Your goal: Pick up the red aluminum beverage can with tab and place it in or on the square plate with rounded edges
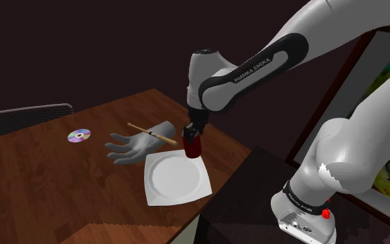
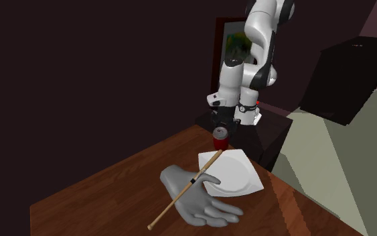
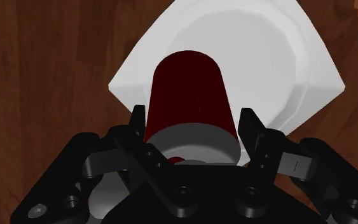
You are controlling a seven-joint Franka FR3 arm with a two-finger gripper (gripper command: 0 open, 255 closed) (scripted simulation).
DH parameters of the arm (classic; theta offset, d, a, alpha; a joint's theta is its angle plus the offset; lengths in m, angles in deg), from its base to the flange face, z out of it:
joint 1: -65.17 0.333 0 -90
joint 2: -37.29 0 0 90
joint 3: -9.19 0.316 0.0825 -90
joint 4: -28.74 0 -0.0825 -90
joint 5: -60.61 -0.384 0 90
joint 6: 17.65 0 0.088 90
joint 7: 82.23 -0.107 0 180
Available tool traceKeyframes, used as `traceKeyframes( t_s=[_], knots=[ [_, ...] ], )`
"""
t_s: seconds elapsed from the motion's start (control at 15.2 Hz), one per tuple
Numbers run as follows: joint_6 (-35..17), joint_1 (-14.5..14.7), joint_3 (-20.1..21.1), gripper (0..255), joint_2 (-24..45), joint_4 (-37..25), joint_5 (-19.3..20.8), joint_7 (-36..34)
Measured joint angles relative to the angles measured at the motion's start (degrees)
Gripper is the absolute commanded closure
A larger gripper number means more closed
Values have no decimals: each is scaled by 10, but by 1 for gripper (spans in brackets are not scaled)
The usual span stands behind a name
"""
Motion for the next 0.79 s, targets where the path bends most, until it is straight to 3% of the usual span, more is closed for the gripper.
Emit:
traceKeyframes(
  t_s=[0.33,0.79],
  knots=[
    [9,31,44,255,34,-43,-3,-72],
    [-42,33,51,255,79,-36,6,-90]
  ],
)
